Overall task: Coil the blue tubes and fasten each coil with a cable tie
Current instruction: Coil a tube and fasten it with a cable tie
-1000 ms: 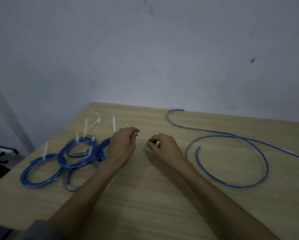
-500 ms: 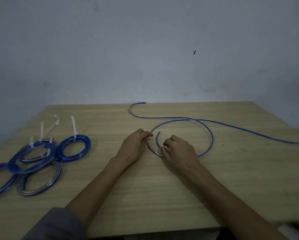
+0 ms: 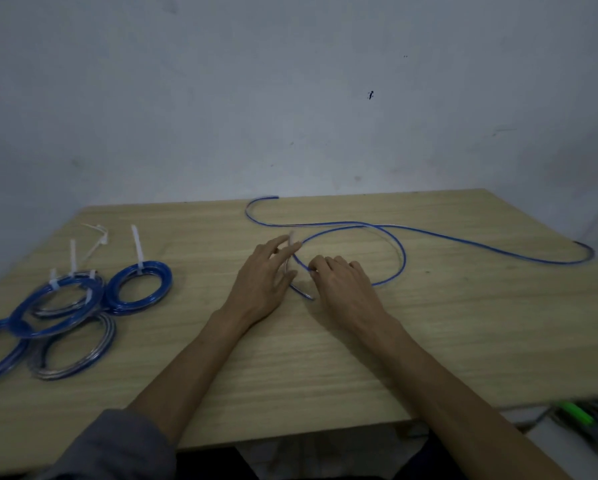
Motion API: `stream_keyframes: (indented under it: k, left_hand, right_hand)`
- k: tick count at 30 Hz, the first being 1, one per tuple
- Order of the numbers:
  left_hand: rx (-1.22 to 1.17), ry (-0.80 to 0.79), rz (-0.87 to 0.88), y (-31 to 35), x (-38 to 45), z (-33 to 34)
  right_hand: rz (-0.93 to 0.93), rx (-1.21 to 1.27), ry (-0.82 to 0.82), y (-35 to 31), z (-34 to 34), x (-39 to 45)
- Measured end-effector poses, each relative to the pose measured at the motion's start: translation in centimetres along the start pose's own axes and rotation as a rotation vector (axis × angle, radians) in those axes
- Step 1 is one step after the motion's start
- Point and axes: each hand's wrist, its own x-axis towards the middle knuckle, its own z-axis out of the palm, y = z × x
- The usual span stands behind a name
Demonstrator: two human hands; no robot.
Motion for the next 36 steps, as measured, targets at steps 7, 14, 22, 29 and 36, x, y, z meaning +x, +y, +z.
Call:
stream_keyframes:
  k: [7, 14, 22, 29, 36]
  left_hand:
    - [0.112, 0.256, -0.055, 0.4, 0.5, -0.7]
    - [-0.556, 0.073, -0.416, 2.7, 0.1, -2.5]
    - [-1.360, -0.217, -0.603, 3.9, 1.2, -4.0]
    - [-1.981, -0.078, -0.427, 5.7, 4.3, -8.5]
    - [-1.701, 0.177, -0.337, 7.3, 7.4, -11.1]
  right_hand:
    - [-0.100, 0.077, 0.334, 0.2, 0.2, 0.4]
    - [-0.022, 0.047, 0.582, 1.7, -0.9, 0.8]
    - [0.018, 0.109, 0.693, 3.0, -1.8, 1.9]
    - [0.126, 0.388, 0.521, 1.7, 0.2, 3.1]
    - [0.172, 0.432, 0.561, 1.6, -1.2, 4.1]
